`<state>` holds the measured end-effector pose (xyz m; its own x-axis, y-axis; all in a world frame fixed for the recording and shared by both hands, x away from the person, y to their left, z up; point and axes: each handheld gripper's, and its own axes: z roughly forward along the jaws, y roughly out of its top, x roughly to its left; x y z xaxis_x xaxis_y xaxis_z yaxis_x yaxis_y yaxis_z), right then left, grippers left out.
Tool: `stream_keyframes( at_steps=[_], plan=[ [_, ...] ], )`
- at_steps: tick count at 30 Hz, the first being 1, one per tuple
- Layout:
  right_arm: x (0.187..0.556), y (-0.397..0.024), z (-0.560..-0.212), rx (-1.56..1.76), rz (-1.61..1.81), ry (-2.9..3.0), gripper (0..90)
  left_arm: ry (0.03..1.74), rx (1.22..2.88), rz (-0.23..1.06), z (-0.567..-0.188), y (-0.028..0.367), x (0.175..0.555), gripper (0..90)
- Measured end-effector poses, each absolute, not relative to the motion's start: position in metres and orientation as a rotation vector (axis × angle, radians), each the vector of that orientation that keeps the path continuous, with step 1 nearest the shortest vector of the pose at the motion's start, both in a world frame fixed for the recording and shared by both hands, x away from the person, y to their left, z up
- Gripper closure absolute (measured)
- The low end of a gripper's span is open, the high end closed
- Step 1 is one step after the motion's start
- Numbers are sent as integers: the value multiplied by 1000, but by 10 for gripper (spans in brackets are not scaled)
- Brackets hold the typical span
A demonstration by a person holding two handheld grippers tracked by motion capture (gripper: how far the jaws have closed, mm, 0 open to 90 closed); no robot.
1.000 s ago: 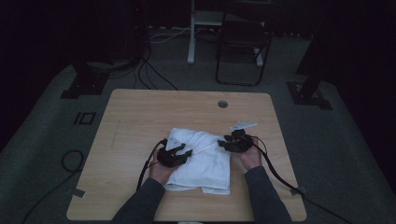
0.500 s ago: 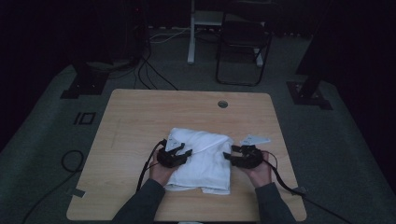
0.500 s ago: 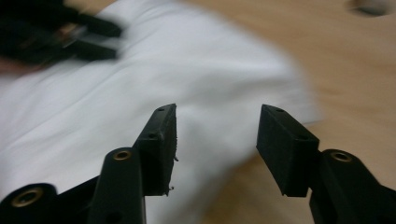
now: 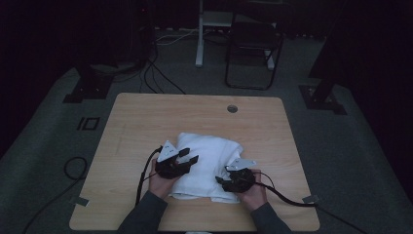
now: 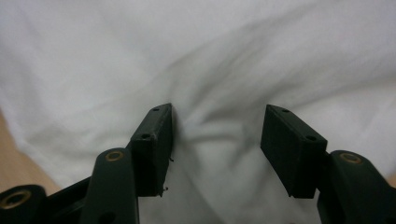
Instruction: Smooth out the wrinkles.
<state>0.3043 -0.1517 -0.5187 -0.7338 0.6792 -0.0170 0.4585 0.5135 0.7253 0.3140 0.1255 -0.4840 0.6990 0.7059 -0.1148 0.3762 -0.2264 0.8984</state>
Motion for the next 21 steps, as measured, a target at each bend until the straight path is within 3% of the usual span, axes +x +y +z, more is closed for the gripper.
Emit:
stream_keyframes(
  at_steps=[5,9,21],
  plan=[
    [300,-159,-525,960,980,2460,454,856,1909,380,-500,128,298,495],
    [304,-161,-532,990,998,2461,460,856,1923,459,-515,127,287,494],
    [348,-150,-539,1055,1069,2379,474,938,1944,572,-519,128,323,497]
  ],
)
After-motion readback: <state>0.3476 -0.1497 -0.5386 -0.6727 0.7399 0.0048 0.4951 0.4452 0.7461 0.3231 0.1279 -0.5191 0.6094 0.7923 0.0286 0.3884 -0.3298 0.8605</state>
